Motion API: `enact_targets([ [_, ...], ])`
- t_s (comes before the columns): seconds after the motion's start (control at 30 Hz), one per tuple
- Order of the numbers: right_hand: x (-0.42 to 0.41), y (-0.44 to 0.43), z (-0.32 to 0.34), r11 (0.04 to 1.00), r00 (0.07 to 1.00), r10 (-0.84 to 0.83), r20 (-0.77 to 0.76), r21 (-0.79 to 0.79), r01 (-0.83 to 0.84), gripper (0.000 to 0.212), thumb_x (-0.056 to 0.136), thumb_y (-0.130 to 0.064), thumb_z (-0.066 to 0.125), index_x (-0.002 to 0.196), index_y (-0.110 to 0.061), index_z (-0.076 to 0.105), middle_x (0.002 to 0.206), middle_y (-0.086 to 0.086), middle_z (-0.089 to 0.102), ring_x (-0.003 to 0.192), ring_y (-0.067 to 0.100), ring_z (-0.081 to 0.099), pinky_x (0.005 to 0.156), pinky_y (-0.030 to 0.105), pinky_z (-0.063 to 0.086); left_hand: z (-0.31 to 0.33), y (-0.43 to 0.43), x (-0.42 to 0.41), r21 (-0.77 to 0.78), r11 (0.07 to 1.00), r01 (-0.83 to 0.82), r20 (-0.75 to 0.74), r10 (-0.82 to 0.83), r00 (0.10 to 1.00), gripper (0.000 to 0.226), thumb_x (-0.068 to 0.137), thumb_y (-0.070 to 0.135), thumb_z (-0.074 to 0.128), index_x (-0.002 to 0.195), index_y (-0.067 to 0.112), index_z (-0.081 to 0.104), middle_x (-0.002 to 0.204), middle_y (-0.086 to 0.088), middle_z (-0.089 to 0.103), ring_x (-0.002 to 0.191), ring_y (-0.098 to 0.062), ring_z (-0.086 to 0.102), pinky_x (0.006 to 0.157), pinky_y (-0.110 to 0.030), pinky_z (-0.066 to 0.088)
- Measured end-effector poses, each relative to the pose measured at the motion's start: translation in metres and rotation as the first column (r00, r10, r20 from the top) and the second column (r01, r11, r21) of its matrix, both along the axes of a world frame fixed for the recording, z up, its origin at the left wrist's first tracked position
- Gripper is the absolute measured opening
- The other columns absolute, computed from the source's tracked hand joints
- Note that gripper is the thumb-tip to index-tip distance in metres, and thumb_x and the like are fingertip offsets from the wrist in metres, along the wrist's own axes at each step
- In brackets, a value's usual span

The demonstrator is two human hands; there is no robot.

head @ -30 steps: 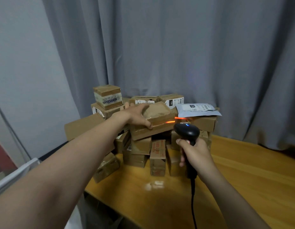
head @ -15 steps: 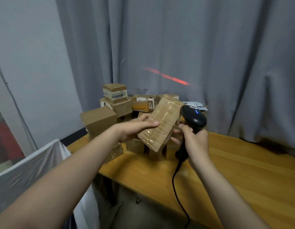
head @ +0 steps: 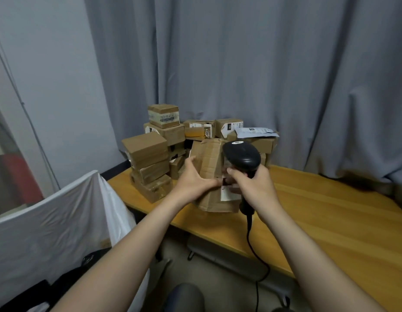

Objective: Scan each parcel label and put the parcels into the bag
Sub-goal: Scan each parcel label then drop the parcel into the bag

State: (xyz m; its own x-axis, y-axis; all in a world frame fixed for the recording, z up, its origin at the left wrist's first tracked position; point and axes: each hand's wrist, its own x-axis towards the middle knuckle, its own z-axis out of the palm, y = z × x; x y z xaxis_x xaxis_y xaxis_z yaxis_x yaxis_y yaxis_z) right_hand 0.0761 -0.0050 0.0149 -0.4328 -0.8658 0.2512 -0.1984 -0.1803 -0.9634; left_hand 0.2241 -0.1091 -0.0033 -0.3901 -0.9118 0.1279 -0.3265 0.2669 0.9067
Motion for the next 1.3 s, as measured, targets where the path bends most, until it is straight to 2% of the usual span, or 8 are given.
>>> enact_targets([
  [0.07, 0.003, 0.009, 0.0, 0.998, 0.995, 0.055, 0.08, 0.03, -0.058, 0.005, 0.099, -0.014, 0.07, 0.101, -0.01, 0.072, 0.082, 0.007, 0.077, 0.071, 0.029, 0.073, 0.07, 0.047, 0.063, -0.01, -0.001, 0.012, 0.075, 0.993, -0.088, -0.063, 0.093, 0.994, 0.089, 0.078, 0.034, 0.088, 0.148, 0.016, 0.035, 0.132, 0.0, 0.057, 0.114, -0.016, 0.059, 0.095, -0.033, 0.05],
  [0.13, 0.003, 0.019, -0.001, 0.995, 0.995, 0.048, 0.091, 0.082, -0.056, 0.014, 0.101, -0.021, 0.069, 0.102, -0.006, 0.07, 0.071, 0.007, 0.071, 0.058, 0.026, 0.065, 0.058, 0.04, 0.058, -0.019, -0.007, 0.03, 0.15, 0.977, -0.151, -0.145, 0.173, 0.974, 0.077, 0.079, 0.031, 0.088, 0.141, 0.016, 0.046, 0.125, 0.001, 0.062, 0.105, -0.012, 0.063, 0.089, -0.033, 0.052],
  [0.27, 0.005, 0.033, -0.005, 0.977, 0.994, 0.101, 0.036, 0.185, -0.106, 0.03, 0.099, -0.03, 0.071, 0.082, -0.005, 0.068, 0.061, 0.008, 0.061, 0.05, 0.022, 0.058, 0.052, 0.033, 0.054, -0.034, -0.022, 0.062, 0.201, 0.952, -0.231, -0.262, 0.28, 0.924, 0.062, 0.075, 0.025, 0.092, 0.13, 0.02, 0.064, 0.119, 0.001, 0.072, 0.101, -0.013, 0.07, 0.097, -0.043, 0.057],
  [0.37, 0.013, 0.035, -0.006, 0.957, 0.986, 0.165, 0.006, 0.241, -0.162, 0.038, 0.099, -0.031, 0.07, 0.068, -0.01, 0.063, 0.057, 0.007, 0.056, 0.048, 0.021, 0.054, 0.05, 0.032, 0.049, -0.037, -0.028, 0.075, 0.226, 0.938, -0.264, -0.295, 0.324, 0.899, 0.073, 0.071, 0.022, 0.094, 0.136, 0.019, 0.061, 0.117, 0.004, 0.073, 0.103, -0.015, 0.07, 0.098, -0.046, 0.058],
  [0.63, 0.026, 0.034, -0.003, 0.946, 0.979, 0.195, -0.054, 0.275, -0.173, 0.039, 0.099, -0.03, 0.069, 0.067, -0.009, 0.06, 0.055, 0.006, 0.054, 0.045, 0.021, 0.052, 0.048, 0.029, 0.046, -0.047, -0.039, 0.083, 0.236, 0.941, -0.243, -0.309, 0.31, 0.899, 0.094, 0.067, 0.023, 0.097, 0.149, 0.018, 0.05, 0.123, 0.004, 0.073, 0.108, -0.016, 0.071, 0.098, -0.048, 0.058],
  [0.93, 0.026, 0.033, 0.0, 0.949, 0.977, 0.199, -0.073, 0.263, -0.174, 0.039, 0.1, -0.028, 0.068, 0.067, -0.009, 0.059, 0.055, 0.006, 0.053, 0.044, 0.02, 0.05, 0.048, 0.03, 0.045, -0.05, -0.04, 0.083, 0.245, 0.947, -0.205, -0.325, 0.28, 0.903, 0.089, 0.072, 0.018, 0.093, 0.149, 0.019, 0.049, 0.116, 0.007, 0.074, 0.101, -0.01, 0.071, 0.083, -0.038, 0.06],
  [1.2, 0.028, 0.032, 0.0, 0.943, 0.978, 0.204, -0.054, 0.278, -0.181, 0.032, 0.098, -0.028, 0.069, 0.074, -0.008, 0.061, 0.057, 0.007, 0.053, 0.045, 0.022, 0.05, 0.047, 0.029, 0.045, -0.056, -0.042, 0.08, 0.256, 0.946, -0.198, -0.308, 0.274, 0.911, 0.09, 0.07, 0.017, 0.094, 0.149, 0.017, 0.049, 0.111, 0.01, 0.073, 0.104, -0.011, 0.071, 0.089, -0.04, 0.061],
  [1.3, 0.027, 0.032, -0.001, 0.942, 0.976, 0.21, -0.049, 0.276, -0.189, 0.028, 0.098, -0.027, 0.069, 0.078, -0.008, 0.063, 0.058, 0.007, 0.053, 0.046, 0.022, 0.05, 0.047, 0.029, 0.045, -0.056, -0.043, 0.078, 0.251, 0.946, -0.206, -0.288, 0.276, 0.917, 0.095, 0.068, 0.02, 0.096, 0.15, 0.017, 0.048, 0.118, 0.006, 0.072, 0.108, -0.014, 0.069, 0.095, -0.044, 0.06],
])
